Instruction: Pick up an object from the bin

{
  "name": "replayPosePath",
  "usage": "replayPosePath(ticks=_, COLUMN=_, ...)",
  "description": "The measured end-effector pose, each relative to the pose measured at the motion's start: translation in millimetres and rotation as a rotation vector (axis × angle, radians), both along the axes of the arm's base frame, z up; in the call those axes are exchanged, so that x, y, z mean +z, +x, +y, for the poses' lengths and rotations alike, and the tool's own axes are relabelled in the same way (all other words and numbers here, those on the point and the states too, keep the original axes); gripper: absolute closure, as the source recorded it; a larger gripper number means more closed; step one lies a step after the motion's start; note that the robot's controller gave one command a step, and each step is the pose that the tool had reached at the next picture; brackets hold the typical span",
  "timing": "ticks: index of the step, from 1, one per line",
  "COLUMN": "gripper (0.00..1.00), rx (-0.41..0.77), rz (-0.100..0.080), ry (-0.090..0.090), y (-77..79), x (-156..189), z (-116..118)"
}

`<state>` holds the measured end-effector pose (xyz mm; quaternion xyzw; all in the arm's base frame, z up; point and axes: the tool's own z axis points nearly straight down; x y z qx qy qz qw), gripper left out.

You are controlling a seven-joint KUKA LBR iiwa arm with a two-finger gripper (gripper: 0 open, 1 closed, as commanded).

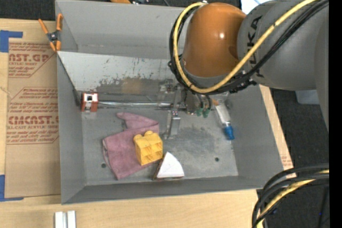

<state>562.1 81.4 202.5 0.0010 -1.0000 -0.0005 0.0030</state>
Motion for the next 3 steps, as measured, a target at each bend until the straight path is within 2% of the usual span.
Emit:
replayPosePath(ticks=1, gripper=0.00, rx=-0.002, rz=-0.009, ry=0.001, y=1.6, x=5, z=0)
replayPosePath(ticks=2, gripper=0.00, rx=-0.090, rz=-0.008, ry=0.004, y=6.3, x=-134, z=75)
replayPosePath(ticks=3, gripper=0.00, rx=-0.012, rz=-0.026, ry=0.002, y=31.7, x=-51, z=74)
